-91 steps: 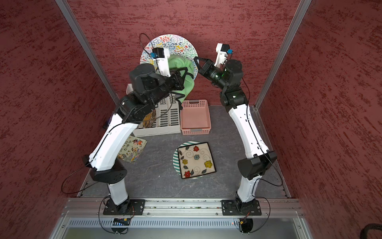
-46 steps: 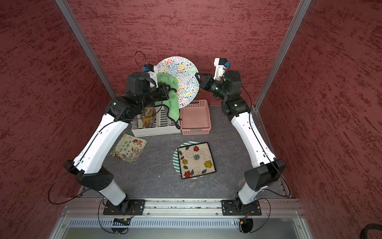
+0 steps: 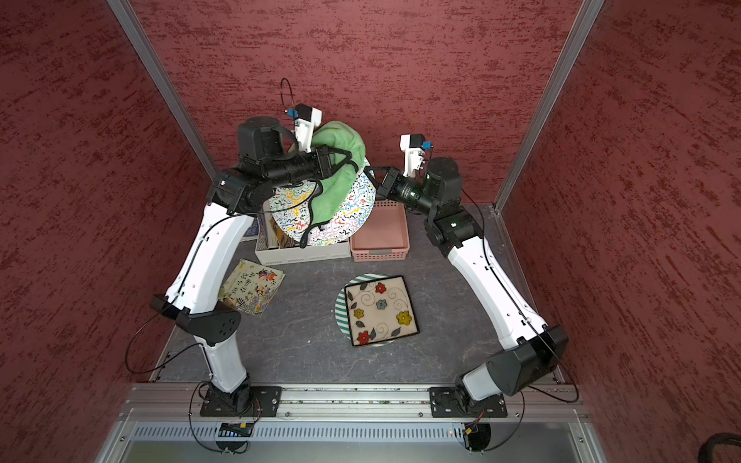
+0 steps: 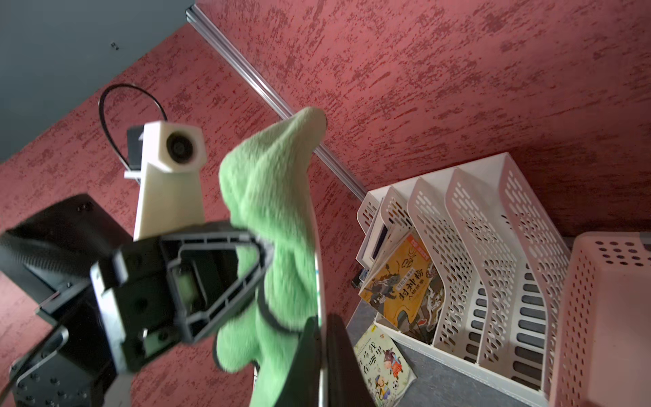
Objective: Wipe the wet plate dry
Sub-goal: Wipe the plate with towel.
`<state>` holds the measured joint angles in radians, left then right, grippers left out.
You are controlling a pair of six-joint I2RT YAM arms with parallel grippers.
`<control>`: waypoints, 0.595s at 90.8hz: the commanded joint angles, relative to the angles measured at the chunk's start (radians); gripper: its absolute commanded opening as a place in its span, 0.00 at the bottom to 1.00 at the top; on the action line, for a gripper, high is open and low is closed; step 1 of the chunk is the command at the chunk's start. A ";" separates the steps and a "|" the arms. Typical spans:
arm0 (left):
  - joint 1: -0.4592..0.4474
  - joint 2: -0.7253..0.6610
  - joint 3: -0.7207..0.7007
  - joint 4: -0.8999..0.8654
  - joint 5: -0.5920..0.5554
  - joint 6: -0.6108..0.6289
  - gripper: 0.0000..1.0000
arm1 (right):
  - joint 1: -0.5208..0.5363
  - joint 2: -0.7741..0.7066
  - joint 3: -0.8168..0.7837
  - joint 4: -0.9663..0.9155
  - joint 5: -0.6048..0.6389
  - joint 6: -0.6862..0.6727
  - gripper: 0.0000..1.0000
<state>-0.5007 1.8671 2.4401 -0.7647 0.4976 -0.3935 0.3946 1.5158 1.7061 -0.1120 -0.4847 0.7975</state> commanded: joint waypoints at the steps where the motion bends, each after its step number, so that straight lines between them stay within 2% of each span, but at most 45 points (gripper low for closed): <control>1: -0.012 -0.017 -0.088 0.021 0.161 -0.027 0.00 | -0.063 -0.002 0.102 0.178 0.060 0.127 0.00; 9: 0.026 -0.089 -0.199 0.019 0.112 -0.039 0.00 | -0.107 -0.022 0.083 0.189 0.064 0.154 0.00; 17: 0.117 -0.193 -0.334 0.098 0.110 -0.125 0.00 | -0.141 -0.054 0.026 0.195 0.070 0.192 0.00; 26: 0.243 -0.338 -0.521 0.389 0.164 -0.315 0.00 | -0.205 -0.104 -0.054 0.287 0.091 0.331 0.00; 35: 0.367 -0.409 -0.666 0.779 0.203 -0.629 0.00 | -0.261 -0.102 -0.109 0.461 0.097 0.498 0.00; 43: 0.399 -0.384 -0.673 1.071 0.226 -0.841 0.00 | -0.270 -0.075 -0.112 0.582 0.073 0.614 0.00; 54: 0.372 -0.274 -0.551 1.297 0.238 -1.020 0.00 | -0.251 -0.022 -0.130 0.737 0.043 0.733 0.00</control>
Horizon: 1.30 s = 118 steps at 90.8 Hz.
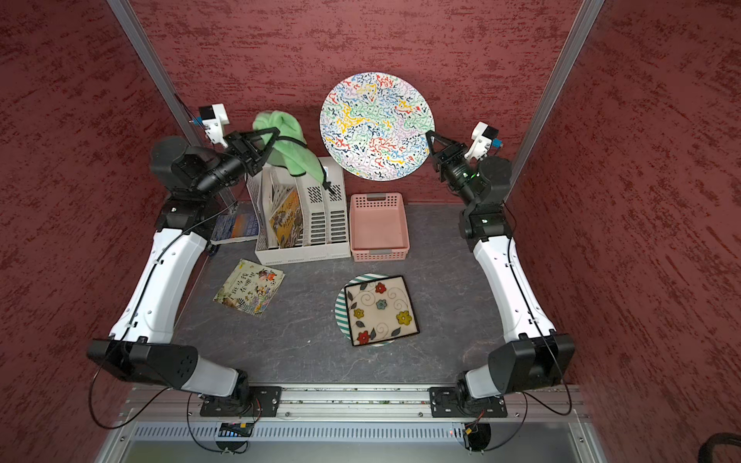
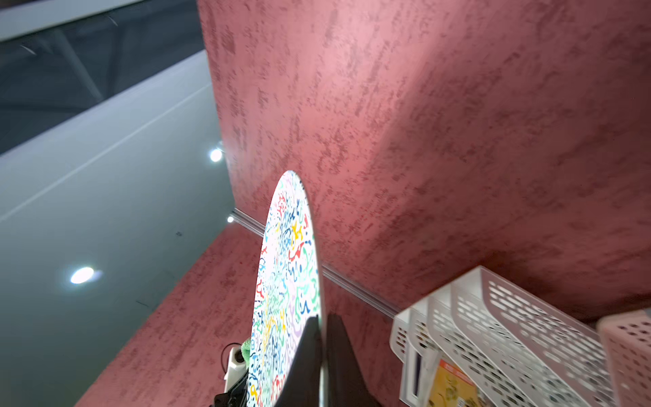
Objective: Wipe the wet plate dry
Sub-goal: Wipe the plate with towel.
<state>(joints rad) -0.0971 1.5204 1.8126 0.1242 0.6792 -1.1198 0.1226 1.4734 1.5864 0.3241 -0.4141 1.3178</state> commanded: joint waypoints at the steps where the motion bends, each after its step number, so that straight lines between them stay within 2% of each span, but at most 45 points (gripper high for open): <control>1: -0.036 0.083 0.088 0.421 0.055 -0.308 0.00 | 0.022 0.022 -0.013 0.308 -0.029 0.215 0.00; 9: -0.063 0.155 0.191 0.494 0.039 -0.382 0.00 | 0.042 0.021 -0.027 0.291 -0.040 0.199 0.00; 25: -0.132 0.308 0.423 0.495 0.032 -0.461 0.00 | 0.092 0.065 -0.011 0.373 -0.072 0.234 0.00; 44: -0.212 0.443 0.570 0.519 -0.003 -0.525 0.00 | 0.142 0.110 0.017 0.406 -0.073 0.246 0.00; 63: -0.314 0.513 0.592 0.552 -0.070 -0.552 0.00 | 0.202 0.192 0.140 0.375 -0.094 0.200 0.00; 75: -0.377 0.548 0.595 0.586 -0.096 -0.568 0.00 | 0.215 0.231 0.179 0.345 -0.061 0.188 0.00; 84: -0.417 0.554 0.578 0.609 -0.090 -0.574 0.00 | 0.200 0.283 0.295 0.294 -0.024 0.163 0.00; 96: -0.441 0.521 0.480 0.679 -0.095 -0.596 0.00 | 0.136 0.333 0.439 0.166 0.013 0.109 0.00; 103: -0.413 0.481 0.431 0.682 -0.105 -0.591 0.00 | 0.093 0.321 0.410 0.175 0.014 0.117 0.00; 118: -0.321 0.434 0.452 0.639 -0.111 -0.587 0.00 | 0.062 0.194 0.184 0.249 -0.016 0.109 0.00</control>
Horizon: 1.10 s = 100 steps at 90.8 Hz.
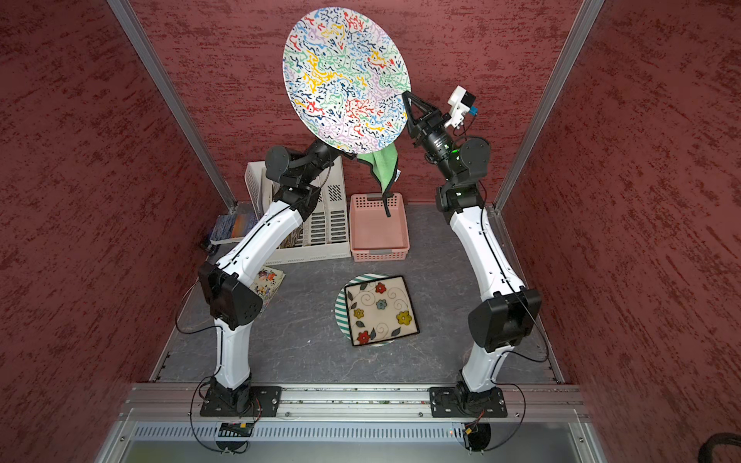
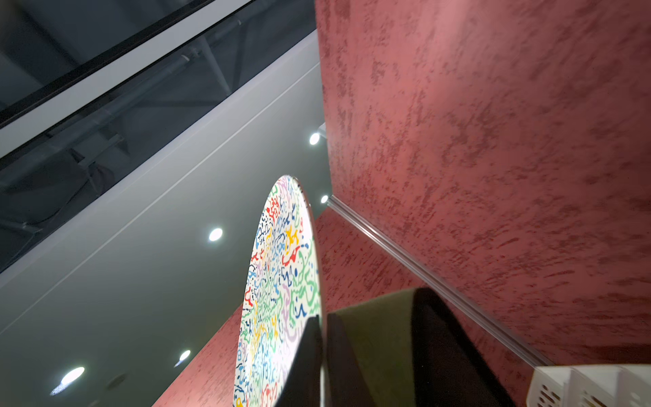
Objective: Wipe the wet plate dry
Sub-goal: Wipe the plate with towel.
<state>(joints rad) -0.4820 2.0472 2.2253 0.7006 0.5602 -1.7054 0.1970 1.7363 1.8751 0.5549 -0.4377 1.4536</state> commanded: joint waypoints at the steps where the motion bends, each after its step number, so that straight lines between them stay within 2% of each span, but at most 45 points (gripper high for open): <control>1: 0.069 -0.094 0.044 0.061 0.007 -0.004 0.00 | -0.010 -0.073 -0.116 0.027 -0.002 -0.027 0.00; 18: 0.088 -0.030 0.194 0.018 -0.005 -0.030 0.00 | 0.091 -0.141 -0.242 0.106 -0.082 -0.036 0.00; 27: 0.051 0.025 0.274 0.007 -0.005 -0.036 0.00 | 0.108 -0.156 -0.245 0.083 -0.020 -0.050 0.00; 36: 0.003 0.046 0.267 0.045 0.001 -0.053 0.00 | 0.074 -0.108 -0.157 0.049 0.063 -0.033 0.00; 45: -0.041 0.031 0.178 0.107 -0.007 -0.069 0.00 | 0.014 -0.025 -0.024 0.026 0.110 -0.002 0.00; 55: -0.061 -0.022 0.050 0.177 -0.020 -0.071 0.00 | -0.038 0.022 0.091 -0.069 0.136 -0.047 0.00; 65: -0.050 -0.106 -0.112 0.239 -0.028 -0.058 0.00 | -0.078 0.007 0.109 -0.168 0.163 -0.130 0.00; 76: -0.018 -0.249 -0.354 0.265 -0.036 -0.014 0.00 | -0.103 -0.024 0.073 -0.252 0.185 -0.194 0.00; 85: 0.024 -0.382 -0.531 0.190 -0.020 0.093 0.00 | -0.107 -0.059 0.033 -0.313 0.187 -0.286 0.00; 89: 0.039 -0.447 -0.580 0.061 -0.004 0.198 0.00 | -0.105 -0.069 0.023 -0.344 0.174 -0.318 0.00; 94: 0.040 -0.524 -0.585 -0.205 -0.009 0.407 0.00 | -0.097 -0.088 0.003 -0.367 0.160 -0.358 0.00; 95: 0.039 -0.535 -0.576 -0.309 -0.019 0.454 0.00 | -0.094 -0.090 -0.003 -0.371 0.159 -0.370 0.00; 100: 0.008 -0.574 -0.495 -0.684 -0.126 0.721 0.00 | -0.084 -0.110 -0.025 -0.389 0.152 -0.408 0.00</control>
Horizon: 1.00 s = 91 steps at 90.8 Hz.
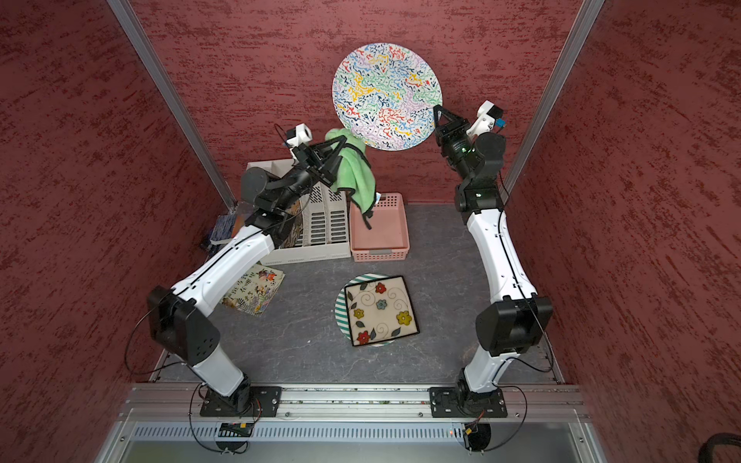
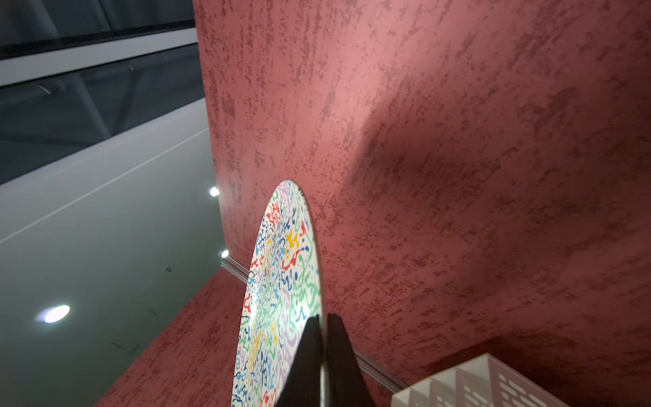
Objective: Wipe the wet plate dry
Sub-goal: Wipe the plate with towel.
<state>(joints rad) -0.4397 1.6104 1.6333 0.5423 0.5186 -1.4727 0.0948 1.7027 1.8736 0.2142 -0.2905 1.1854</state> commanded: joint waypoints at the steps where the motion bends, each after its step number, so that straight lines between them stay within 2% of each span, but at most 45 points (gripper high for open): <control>1: -0.040 -0.138 0.116 -0.588 -0.105 0.539 0.00 | 0.020 -0.079 -0.026 -0.052 0.004 -0.145 0.00; 8: -0.070 -0.105 0.242 -0.853 -0.214 0.794 0.00 | 0.037 -0.101 -0.046 -0.070 -0.004 -0.190 0.00; 13: -0.081 -0.065 0.308 -0.998 -0.297 0.868 0.00 | 0.047 -0.114 -0.054 -0.076 -0.011 -0.210 0.00; 22: -0.088 -0.005 0.391 -1.140 -0.432 0.949 0.00 | 0.062 -0.128 -0.049 -0.088 -0.027 -0.249 0.00; 40: -0.040 0.111 0.534 -1.304 -0.538 0.978 0.00 | 0.089 -0.165 -0.041 -0.133 -0.077 -0.347 0.00; 52: 0.005 0.169 0.636 -1.311 -0.454 0.985 0.00 | 0.132 -0.211 -0.091 -0.164 -0.150 -0.442 0.00; 64: 0.012 0.245 0.783 -1.332 -0.319 1.025 0.00 | 0.211 -0.277 -0.193 -0.189 -0.206 -0.512 0.00; 76: -0.025 0.312 0.832 -1.260 -0.091 1.009 0.00 | 0.243 -0.277 -0.242 -0.102 -0.210 -0.415 0.00; 91: -0.104 0.377 0.865 -1.221 0.099 0.976 0.00 | 0.221 -0.195 -0.135 -0.061 -0.149 -0.334 0.00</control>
<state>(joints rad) -0.4892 1.9194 2.4935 -0.6941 0.4110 -0.4885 0.3347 1.4841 1.6348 -0.0139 -0.4480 0.7620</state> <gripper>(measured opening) 0.091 0.086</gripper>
